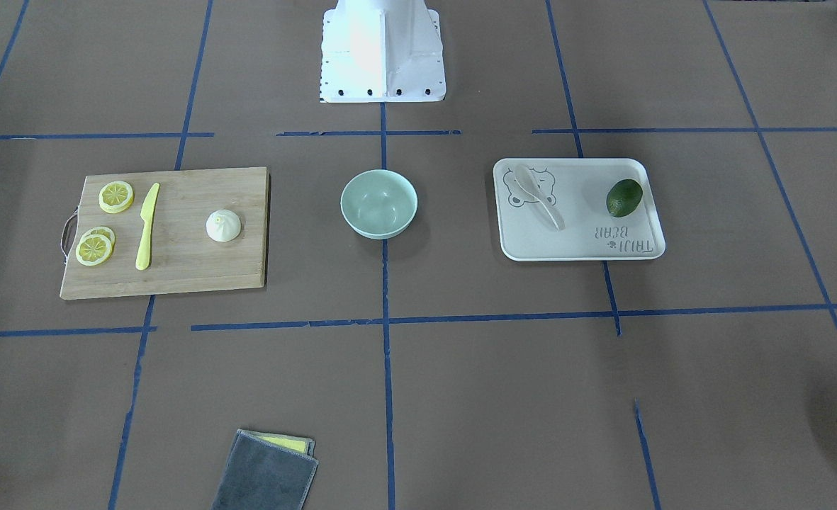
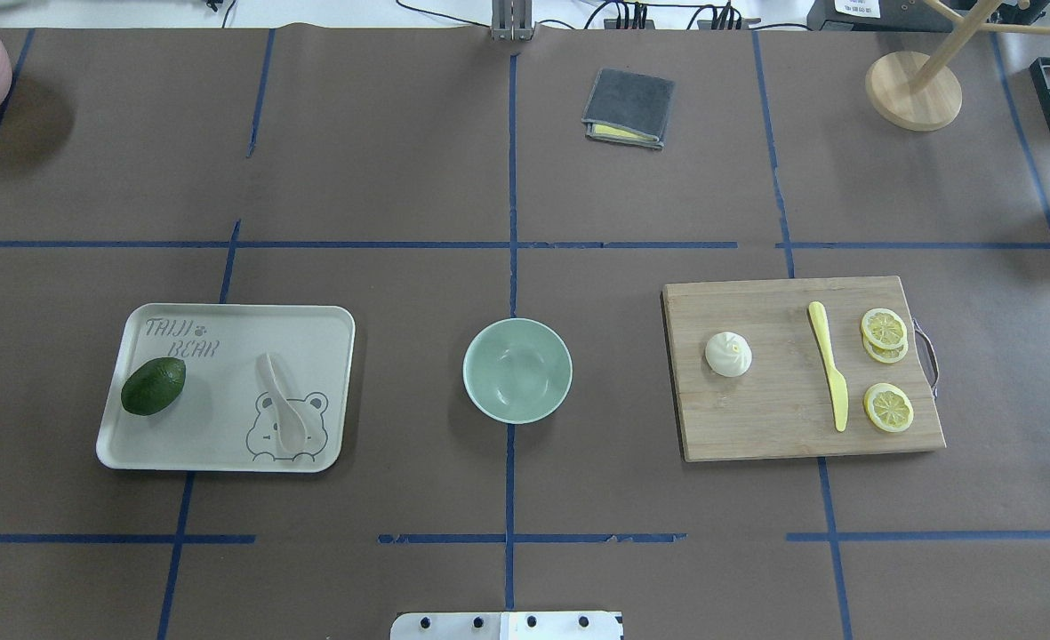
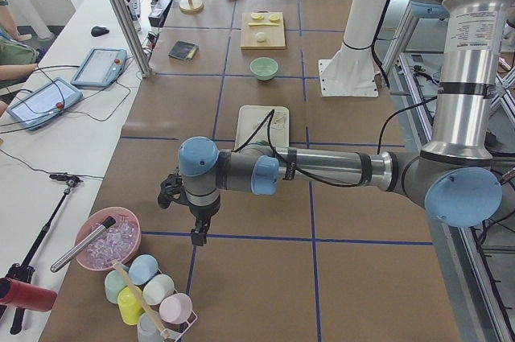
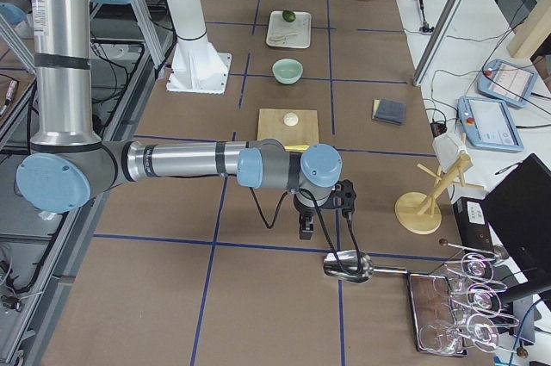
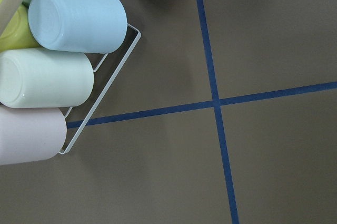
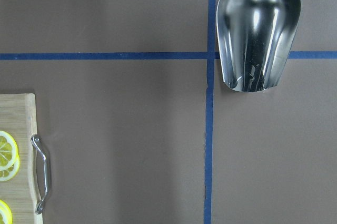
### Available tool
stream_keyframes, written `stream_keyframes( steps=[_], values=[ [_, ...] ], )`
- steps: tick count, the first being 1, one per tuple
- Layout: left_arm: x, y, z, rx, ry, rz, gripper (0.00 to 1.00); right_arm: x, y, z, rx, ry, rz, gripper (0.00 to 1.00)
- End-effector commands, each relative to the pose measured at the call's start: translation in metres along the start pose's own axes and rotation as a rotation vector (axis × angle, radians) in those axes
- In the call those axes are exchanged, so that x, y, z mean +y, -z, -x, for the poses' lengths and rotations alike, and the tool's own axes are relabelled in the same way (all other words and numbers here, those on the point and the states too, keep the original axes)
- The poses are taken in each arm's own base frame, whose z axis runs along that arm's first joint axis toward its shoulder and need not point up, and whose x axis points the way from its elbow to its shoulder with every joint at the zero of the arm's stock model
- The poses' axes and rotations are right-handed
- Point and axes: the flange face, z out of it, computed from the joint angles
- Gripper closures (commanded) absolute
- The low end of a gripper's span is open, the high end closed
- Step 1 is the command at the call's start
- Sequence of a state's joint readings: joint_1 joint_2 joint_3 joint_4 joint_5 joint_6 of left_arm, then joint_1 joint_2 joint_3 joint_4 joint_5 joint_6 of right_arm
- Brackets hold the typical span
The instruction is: Put spoon and bun in bowl
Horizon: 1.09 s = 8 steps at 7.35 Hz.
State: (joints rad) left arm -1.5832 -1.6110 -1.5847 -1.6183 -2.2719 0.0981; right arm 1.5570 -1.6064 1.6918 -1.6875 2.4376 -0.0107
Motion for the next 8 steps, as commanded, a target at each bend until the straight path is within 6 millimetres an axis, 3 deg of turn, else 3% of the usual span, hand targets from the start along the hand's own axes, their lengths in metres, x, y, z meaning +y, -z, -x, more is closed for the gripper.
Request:
stream_keyframes(
  steps=[1, 2, 3, 5, 7, 8],
  values=[
    [-0.002, 0.003, -0.002, -0.001, -0.007, -0.007, 0.0, -0.003, 0.002, 0.002, 0.002, 0.005, -0.004, 0.0],
    [-0.003, 0.003, -0.005, 0.001, -0.011, -0.008, 0.0, -0.004, 0.002, 0.002, 0.003, 0.005, -0.004, 0.0],
    [-0.01, 0.005, -0.022, 0.004, -0.034, -0.013, 0.0, -0.007, 0.005, 0.006, 0.003, 0.008, -0.01, 0.0],
    [-0.033, 0.014, -0.123, 0.034, -0.015, -0.047, 0.0, -0.014, 0.018, 0.021, 0.0, -0.072, -0.037, 0.0],
    [-0.034, 0.024, -0.221, 0.095, 0.039, -0.076, 0.0, -0.014, 0.018, 0.021, 0.0, -0.082, -0.038, 0.0],
    [-0.033, 0.028, -0.25, 0.126, 0.065, -0.092, 0.0, -0.021, 0.022, 0.027, -0.001, -0.073, -0.046, 0.0]
  ],
)
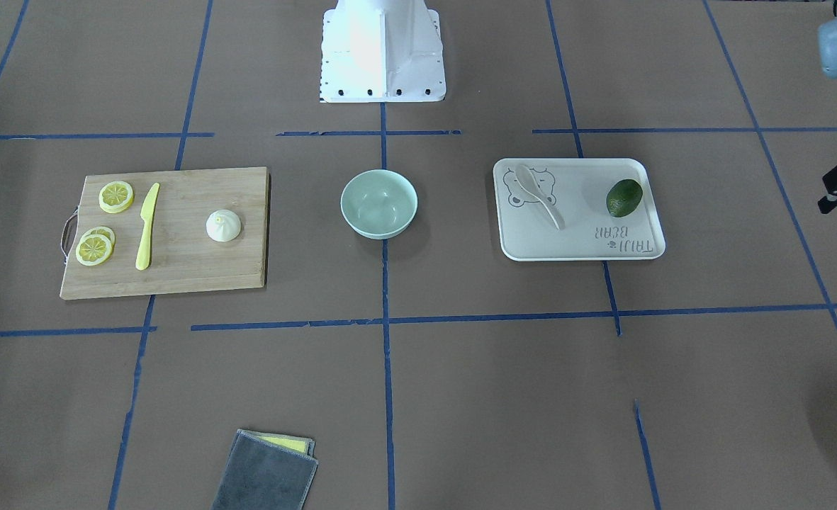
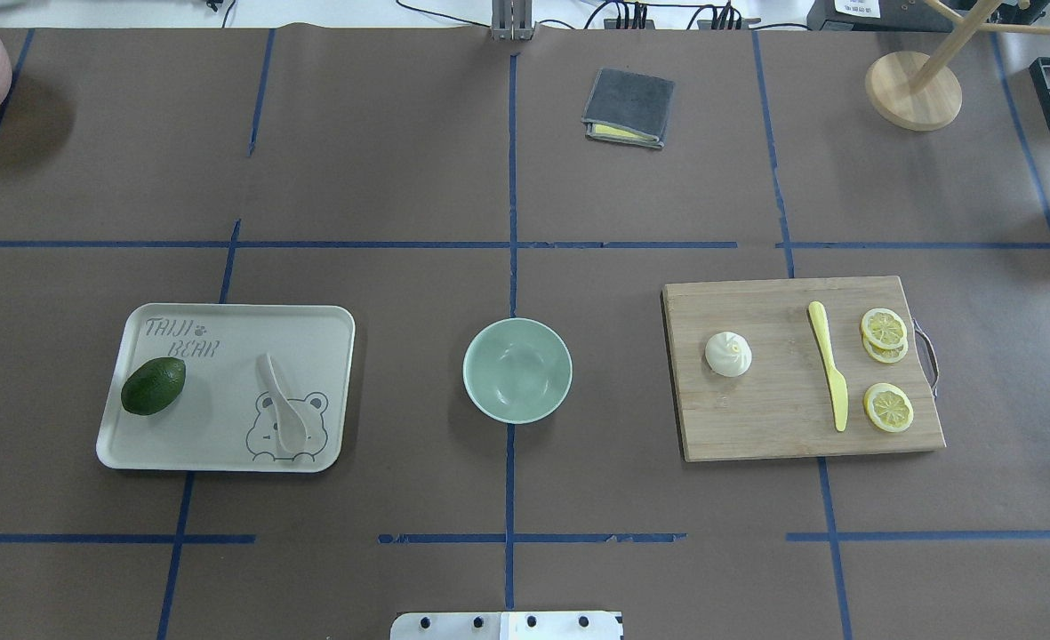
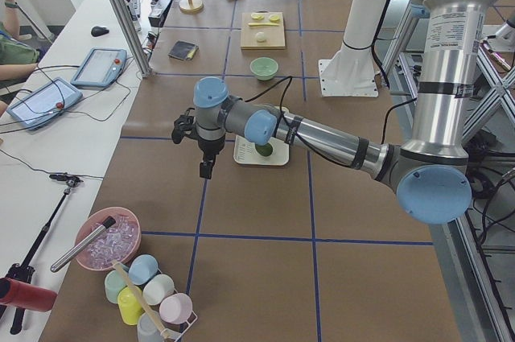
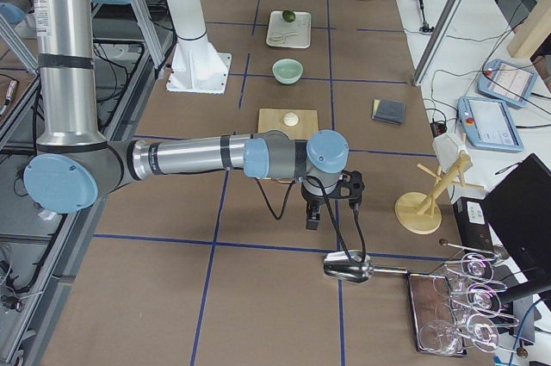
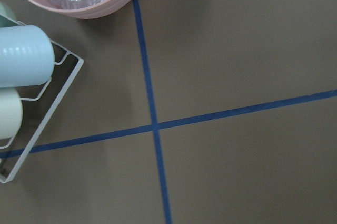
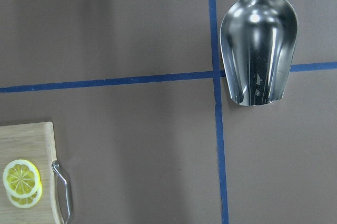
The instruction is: Put spoon and bun in bowl
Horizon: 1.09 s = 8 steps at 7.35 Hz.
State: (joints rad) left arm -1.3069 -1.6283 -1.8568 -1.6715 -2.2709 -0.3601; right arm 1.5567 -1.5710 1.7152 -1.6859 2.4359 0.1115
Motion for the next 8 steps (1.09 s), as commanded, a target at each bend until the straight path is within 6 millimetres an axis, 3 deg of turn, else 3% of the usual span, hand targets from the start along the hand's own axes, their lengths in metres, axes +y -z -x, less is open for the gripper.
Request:
stream_keyframes(
  steps=[1, 4, 5, 6, 7, 8],
  values=[
    [0.005, 0.0, -0.066, 0.08, 0.056, -0.049, 0.0, -0.017, 0.013, 0.018, 0.0, 0.031, -0.027, 0.0],
    [0.018, -0.048, -0.193, 0.165, 0.151, -0.013, 0.0, -0.029, 0.016, 0.04, -0.01, 0.076, -0.062, 0.0],
    [0.03, -0.073, -0.24, 0.134, 0.186, -0.026, 0.0, -0.028, 0.014, 0.042, -0.011, 0.081, -0.064, 0.0],
    [0.044, -0.091, -0.275, 0.127, 0.247, -0.024, 0.0, -0.028, 0.014, 0.043, -0.015, 0.074, -0.065, 0.0],
    [0.061, -0.108, -0.301, 0.112, 0.281, -0.023, 0.0, -0.029, 0.012, 0.055, -0.019, 0.045, -0.06, 0.0],
    [0.072, -0.118, -0.314, 0.104, 0.303, -0.018, 0.0, -0.026, 0.013, 0.078, -0.024, 0.046, -0.063, 0.0]
  ],
)
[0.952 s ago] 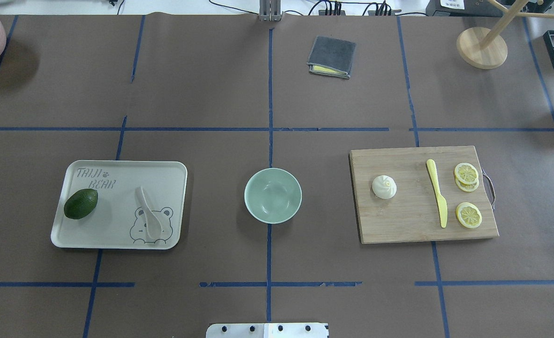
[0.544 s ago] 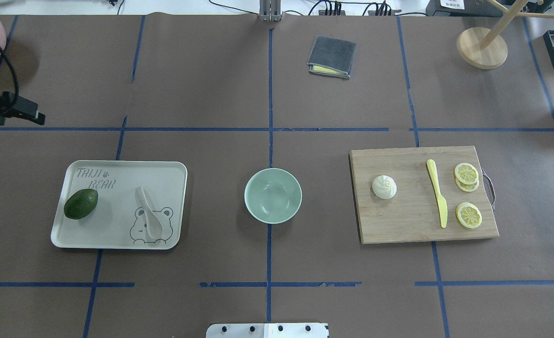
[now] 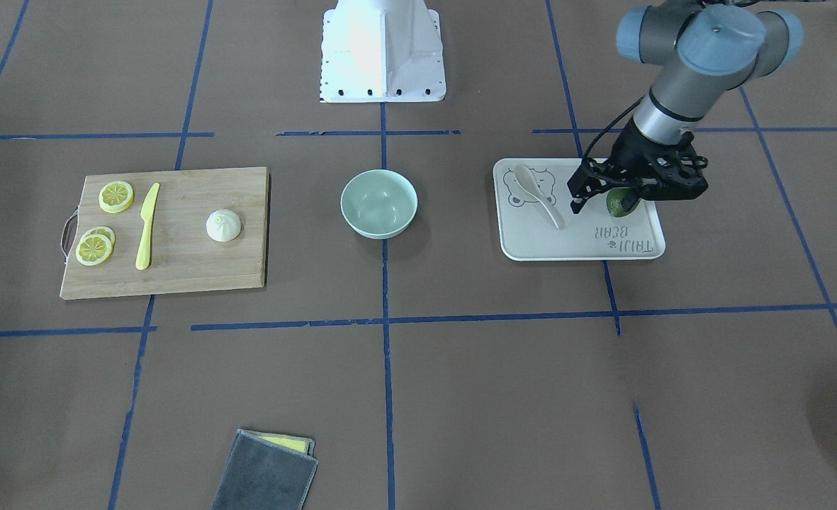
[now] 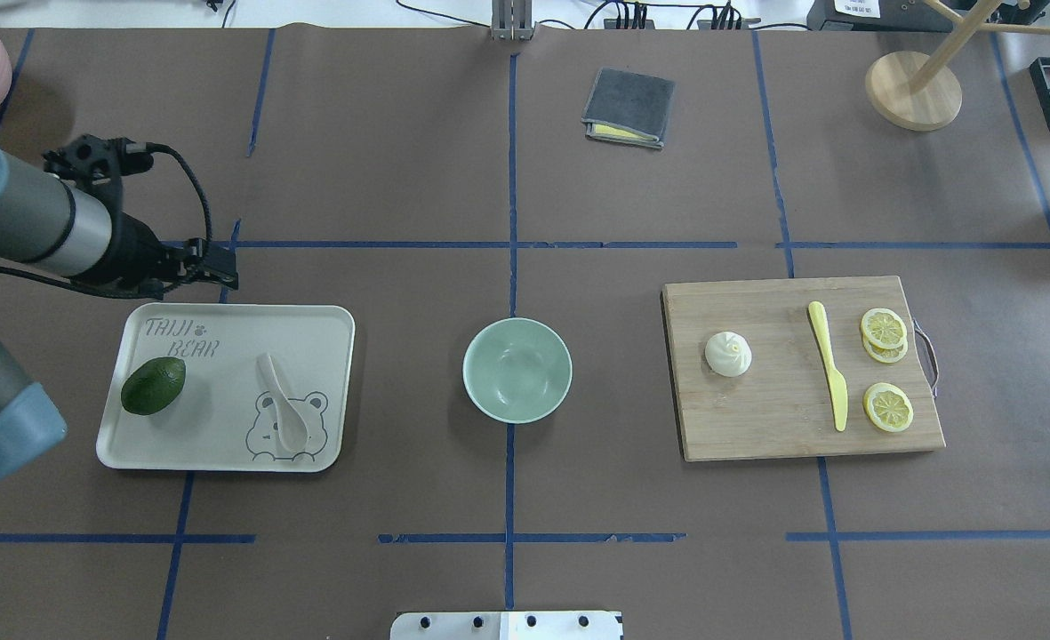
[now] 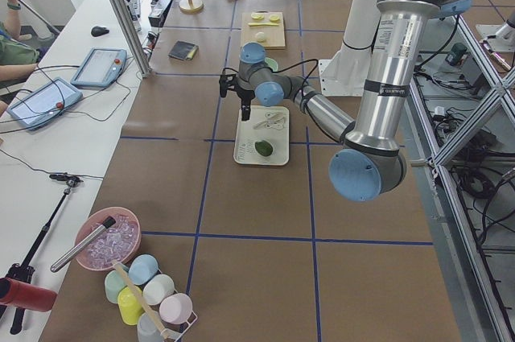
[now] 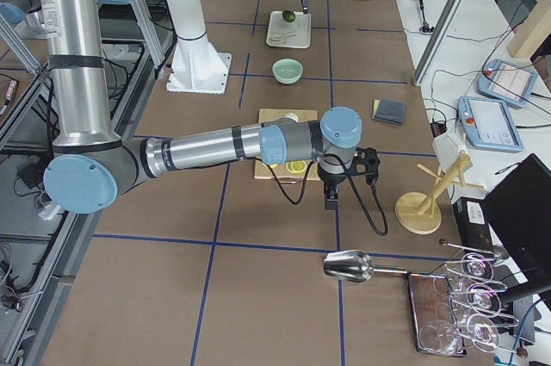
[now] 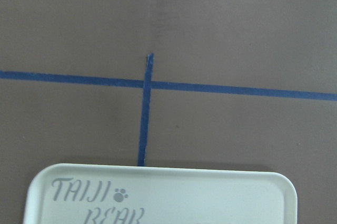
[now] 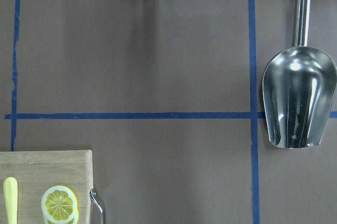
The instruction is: Put spoon and bun in bowl
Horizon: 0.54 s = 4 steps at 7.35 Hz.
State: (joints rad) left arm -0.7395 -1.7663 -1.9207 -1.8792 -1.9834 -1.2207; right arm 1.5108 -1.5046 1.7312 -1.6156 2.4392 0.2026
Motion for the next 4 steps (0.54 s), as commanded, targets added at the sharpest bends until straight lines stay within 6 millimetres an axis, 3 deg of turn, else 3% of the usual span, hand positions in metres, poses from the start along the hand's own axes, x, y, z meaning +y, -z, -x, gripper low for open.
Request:
stream_keyframes(
  steps=[1, 4],
  values=[
    [0.038, -0.033, -0.03, -0.027, 0.033, -0.005, 0.0, 0.002, -0.004, 0.041, -0.01, -0.018, 0.006, 0.0],
    [0.057, -0.081, -0.035, -0.095, 0.054, -0.008, 0.03, -0.008, -0.012, 0.108, -0.032, -0.071, 0.019, 0.0]
  ],
)
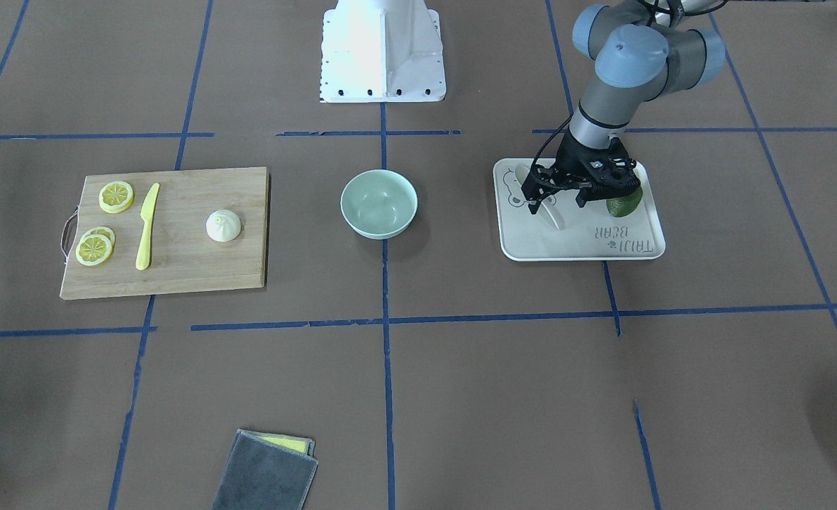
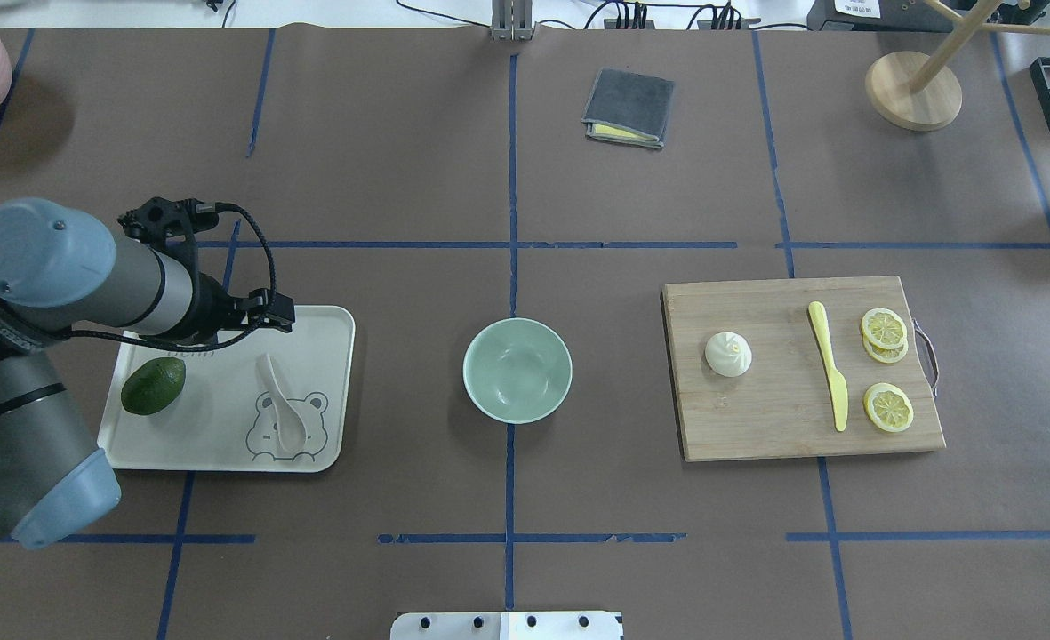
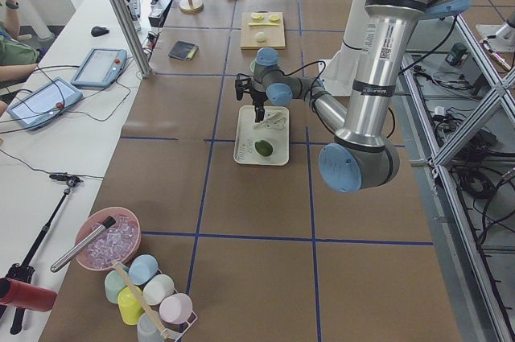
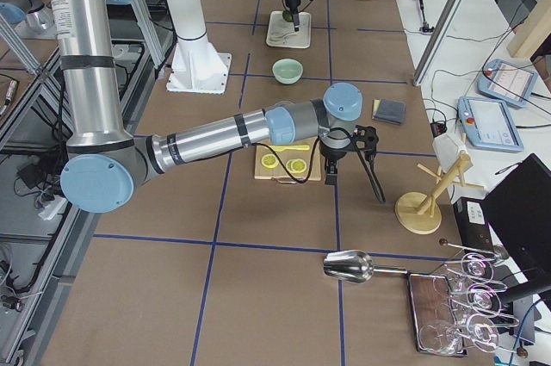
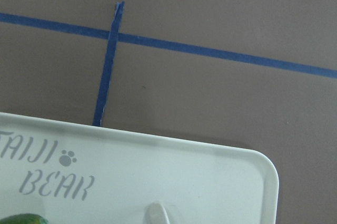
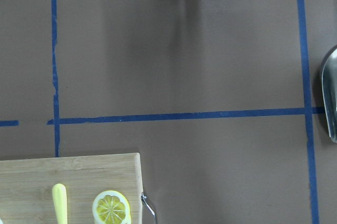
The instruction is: Put spoon and bun in bowl
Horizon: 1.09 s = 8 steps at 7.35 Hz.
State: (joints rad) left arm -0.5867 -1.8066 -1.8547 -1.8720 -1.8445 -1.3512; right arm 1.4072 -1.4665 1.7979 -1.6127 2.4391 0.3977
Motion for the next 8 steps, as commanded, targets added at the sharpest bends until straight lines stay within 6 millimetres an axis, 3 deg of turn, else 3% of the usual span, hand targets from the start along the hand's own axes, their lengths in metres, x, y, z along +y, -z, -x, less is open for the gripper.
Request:
stream_keyframes(
  steps=[1, 4, 6, 8],
  values=[
    [0.011, -0.02, -0.004, -0.028, 0.007, -0.002, 0.04, 0.0, -0.007, 0.053, -0.019, -0.052, 0.011, 0.0],
    [0.02, -0.03, 0.0, -0.045, -0.001, 0.014, 0.1, 0.014, -0.013, 0.105, -0.037, -0.073, 0.026, 0.0],
    [0.021, -0.034, 0.001, -0.052, -0.002, 0.017, 0.15, 0.01, -0.015, 0.136, -0.043, -0.087, 0.023, 0.0],
    [0.022, -0.033, 0.001, -0.052, -0.002, 0.017, 0.27, 0.01, -0.022, 0.148, -0.025, -0.066, 0.019, 0.0]
  ],
)
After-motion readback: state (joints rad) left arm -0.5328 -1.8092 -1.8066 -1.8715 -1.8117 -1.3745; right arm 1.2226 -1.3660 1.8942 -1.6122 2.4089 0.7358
